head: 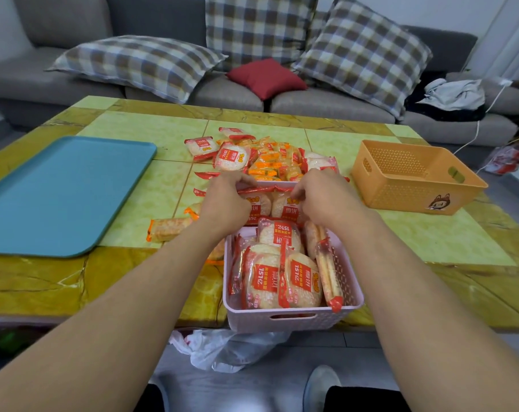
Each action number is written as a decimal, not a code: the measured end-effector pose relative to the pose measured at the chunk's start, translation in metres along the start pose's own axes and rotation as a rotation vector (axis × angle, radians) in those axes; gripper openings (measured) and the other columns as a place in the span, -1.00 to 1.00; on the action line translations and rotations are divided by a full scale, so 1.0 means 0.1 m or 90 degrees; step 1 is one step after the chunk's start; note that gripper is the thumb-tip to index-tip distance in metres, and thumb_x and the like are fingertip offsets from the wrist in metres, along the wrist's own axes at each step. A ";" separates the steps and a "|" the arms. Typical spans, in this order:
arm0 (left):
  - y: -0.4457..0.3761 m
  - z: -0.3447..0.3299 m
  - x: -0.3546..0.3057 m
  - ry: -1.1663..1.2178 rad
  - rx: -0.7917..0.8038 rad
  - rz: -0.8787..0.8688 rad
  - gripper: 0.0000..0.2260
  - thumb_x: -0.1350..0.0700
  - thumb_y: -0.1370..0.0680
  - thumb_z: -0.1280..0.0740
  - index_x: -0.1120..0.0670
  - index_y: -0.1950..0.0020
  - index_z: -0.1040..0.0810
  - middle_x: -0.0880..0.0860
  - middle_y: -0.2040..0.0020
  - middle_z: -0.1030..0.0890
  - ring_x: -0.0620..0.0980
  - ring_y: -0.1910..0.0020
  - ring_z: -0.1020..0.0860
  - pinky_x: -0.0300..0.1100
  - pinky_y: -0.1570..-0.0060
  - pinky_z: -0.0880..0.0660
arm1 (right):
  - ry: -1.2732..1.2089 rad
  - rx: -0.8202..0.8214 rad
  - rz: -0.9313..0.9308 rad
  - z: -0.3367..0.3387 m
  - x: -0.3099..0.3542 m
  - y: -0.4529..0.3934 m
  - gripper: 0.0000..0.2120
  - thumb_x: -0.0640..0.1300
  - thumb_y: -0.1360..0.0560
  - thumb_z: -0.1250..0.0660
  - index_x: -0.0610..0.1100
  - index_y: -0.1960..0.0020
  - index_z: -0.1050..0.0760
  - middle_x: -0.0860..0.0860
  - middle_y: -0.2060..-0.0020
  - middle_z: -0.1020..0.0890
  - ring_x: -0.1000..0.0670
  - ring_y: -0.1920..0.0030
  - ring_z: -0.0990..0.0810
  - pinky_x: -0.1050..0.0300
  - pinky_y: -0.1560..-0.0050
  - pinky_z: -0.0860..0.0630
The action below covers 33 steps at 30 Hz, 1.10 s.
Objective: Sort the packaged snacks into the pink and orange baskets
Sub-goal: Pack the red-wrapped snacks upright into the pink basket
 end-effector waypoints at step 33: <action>-0.06 0.03 0.04 -0.004 -0.037 -0.087 -0.64 -0.24 -0.57 -0.29 -0.03 0.20 -0.69 -0.02 -0.08 -0.62 0.07 -0.28 -0.48 0.10 -0.34 -0.39 | -0.121 0.198 0.058 0.22 0.22 0.15 -0.78 0.02 -0.40 -0.58 0.05 0.13 -0.54 0.11 0.20 -0.66 0.04 0.17 -0.63 0.13 0.20 -0.50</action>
Point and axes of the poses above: each hand's wrist, its own y-axis away from the middle knuckle, its own z-axis out of the back of the hand, x = y × z, the point moved 5 cm from there along -y, towards the middle knuckle
